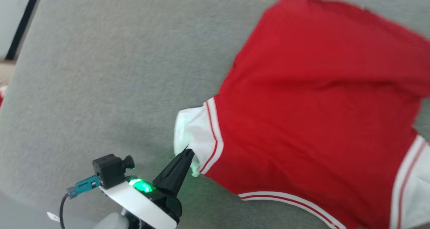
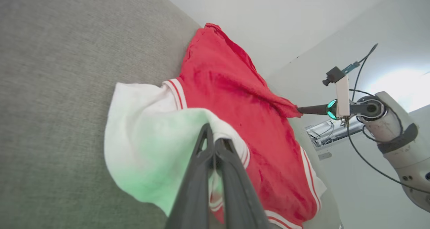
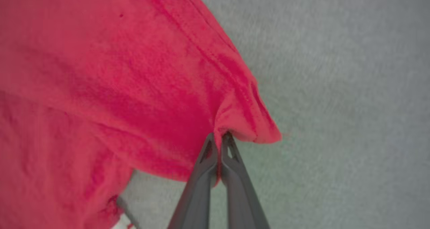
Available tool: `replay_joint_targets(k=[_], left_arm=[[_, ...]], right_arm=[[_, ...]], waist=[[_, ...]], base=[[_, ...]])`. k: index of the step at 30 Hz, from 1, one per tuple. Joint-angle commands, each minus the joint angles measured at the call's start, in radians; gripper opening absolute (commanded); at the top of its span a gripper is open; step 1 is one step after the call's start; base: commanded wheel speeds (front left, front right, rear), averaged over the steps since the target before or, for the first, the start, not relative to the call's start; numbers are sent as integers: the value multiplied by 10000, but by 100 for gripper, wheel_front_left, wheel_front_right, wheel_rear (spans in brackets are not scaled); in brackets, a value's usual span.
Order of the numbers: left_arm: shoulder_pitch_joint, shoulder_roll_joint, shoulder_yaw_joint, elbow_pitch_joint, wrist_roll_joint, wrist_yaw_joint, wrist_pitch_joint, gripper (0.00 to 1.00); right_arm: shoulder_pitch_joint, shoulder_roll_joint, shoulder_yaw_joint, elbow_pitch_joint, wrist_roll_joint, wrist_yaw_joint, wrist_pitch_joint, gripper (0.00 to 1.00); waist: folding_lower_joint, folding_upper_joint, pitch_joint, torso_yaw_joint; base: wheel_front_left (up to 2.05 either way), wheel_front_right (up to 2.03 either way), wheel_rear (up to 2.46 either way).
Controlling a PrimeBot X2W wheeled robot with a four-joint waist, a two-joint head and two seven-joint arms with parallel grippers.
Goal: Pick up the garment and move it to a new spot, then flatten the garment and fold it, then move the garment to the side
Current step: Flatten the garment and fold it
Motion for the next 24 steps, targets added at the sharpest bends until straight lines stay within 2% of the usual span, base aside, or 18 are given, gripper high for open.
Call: replay_joint_targets(k=[1,5,9,15,18,21,22,23,24], left_arm=[[121,41,76,0,23,-44,-53,0],[340,207,257,68,2,-44,-55,0],[523,318,380,122,-56,-44,-54,0],[814,459,734,58,-97,-45,-52,0],[925,467,877,36,-102,-45,-54,0],[941,467,884,36,-114,-45,-54,0],[925,479,864,39,-103,-45,-54,0],[916,491,842,51,-103,-45,-54,0],[904,489,824,63,-110,-45,-54,0]], right_arm=[[501,-210,-45,-372,275,-5,75,0],[2735,-749,-574,-1619,1312,-5,130,0],[5442,-746,-1284,-2874,1845,-5,-23,0],[8937,289,-2250,-4953,1684,-3,-121,0],[9968,852,-2512,-5827,1328,-3,69,0],[10356,1345,-2860,-6398,835,-5,50,0],[10411,1466,-2965,-6564,644,-3,64,10],[10391,1619,-3124,-6717,486,-3,-21,48],[10361,1775,-3319,-6771,386,-5,-22,98]], waist=[[0,0,-419,-451],[0,0,-691,-789],[0,0,-920,-952],[0,0,-1010,-1175],[0,0,-1020,-1264],[0,0,-1036,-1339],[0,0,-1047,-1358],[0,0,-1061,-1379],[0,0,-1077,-1396]], base=[[0,0,0],[0,0,0],[0,0,0],[0,0,0],[0,0,0],[0,0,0],[0,0,0],[0,0,0],[0,0,0]])
